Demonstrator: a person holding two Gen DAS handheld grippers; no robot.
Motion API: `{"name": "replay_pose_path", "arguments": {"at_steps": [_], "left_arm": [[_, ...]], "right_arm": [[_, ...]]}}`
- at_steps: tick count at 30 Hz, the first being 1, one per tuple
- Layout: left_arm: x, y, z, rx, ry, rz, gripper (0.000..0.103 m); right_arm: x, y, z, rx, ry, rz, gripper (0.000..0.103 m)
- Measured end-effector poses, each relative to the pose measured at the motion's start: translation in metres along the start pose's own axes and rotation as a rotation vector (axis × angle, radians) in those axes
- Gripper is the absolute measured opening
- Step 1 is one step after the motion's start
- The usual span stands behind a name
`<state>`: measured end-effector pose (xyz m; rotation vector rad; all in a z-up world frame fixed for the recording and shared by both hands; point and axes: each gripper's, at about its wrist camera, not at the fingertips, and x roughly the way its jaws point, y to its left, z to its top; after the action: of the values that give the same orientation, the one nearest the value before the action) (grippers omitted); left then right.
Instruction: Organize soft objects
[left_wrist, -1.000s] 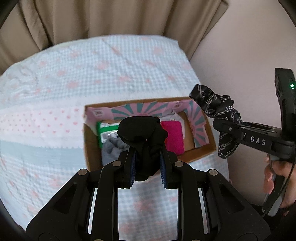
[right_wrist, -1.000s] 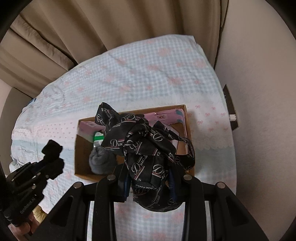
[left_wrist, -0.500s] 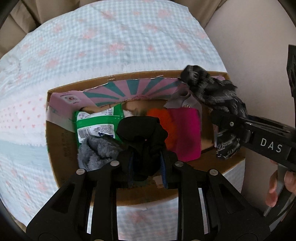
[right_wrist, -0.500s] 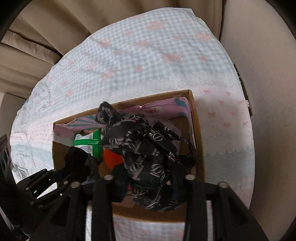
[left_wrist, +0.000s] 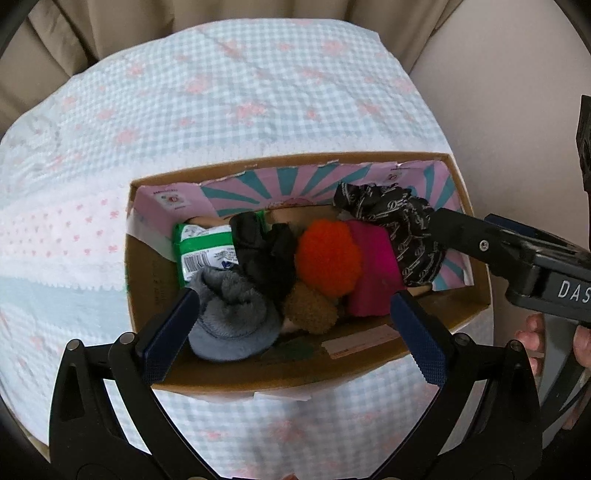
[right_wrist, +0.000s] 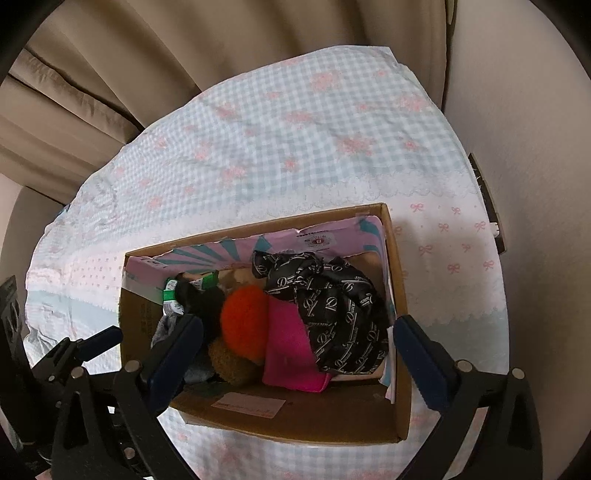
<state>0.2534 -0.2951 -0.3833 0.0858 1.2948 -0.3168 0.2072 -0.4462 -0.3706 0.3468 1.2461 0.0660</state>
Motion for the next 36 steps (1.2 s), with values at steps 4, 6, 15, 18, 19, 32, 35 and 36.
{"name": "replay_pose_path", "arguments": {"at_steps": [4,6,15,18,19,32,35,36], "left_arm": [[-0.017,0.002,0.001,0.002,-0.023,-0.014,0.103],[-0.026,0.004,0.0,-0.001,-0.037,-0.023,0.103],[-0.091,0.02,-0.014,-0.002,-0.12,-0.04,0.103],[-0.127,0.031,-0.022,-0.007,-0.166,-0.047,0.103],[-0.139,0.035,-0.024,-0.009,-0.179,-0.044,0.103],[-0.335,0.114,-0.087,-0.06,-0.488,0.034,0.103],[-0.375,0.132,-0.103,-0.069,-0.587,0.066,0.103],[-0.383,0.135,-0.107,-0.069,-0.61,0.071,0.103]], "right_arm": [[-0.012,0.007,-0.002,-0.011,-0.014,-0.008,0.103],[-0.02,0.012,-0.004,-0.019,-0.023,-0.017,0.103],[-0.075,0.049,-0.016,-0.042,-0.099,-0.044,0.103],[-0.106,0.071,-0.022,-0.056,-0.141,-0.052,0.103],[-0.115,0.077,-0.024,-0.061,-0.153,-0.054,0.103],[-0.265,0.199,-0.074,-0.15,-0.43,-0.09,0.103],[-0.292,0.224,-0.093,-0.18,-0.511,-0.113,0.103],[-0.298,0.228,-0.097,-0.185,-0.532,-0.116,0.103]]}}
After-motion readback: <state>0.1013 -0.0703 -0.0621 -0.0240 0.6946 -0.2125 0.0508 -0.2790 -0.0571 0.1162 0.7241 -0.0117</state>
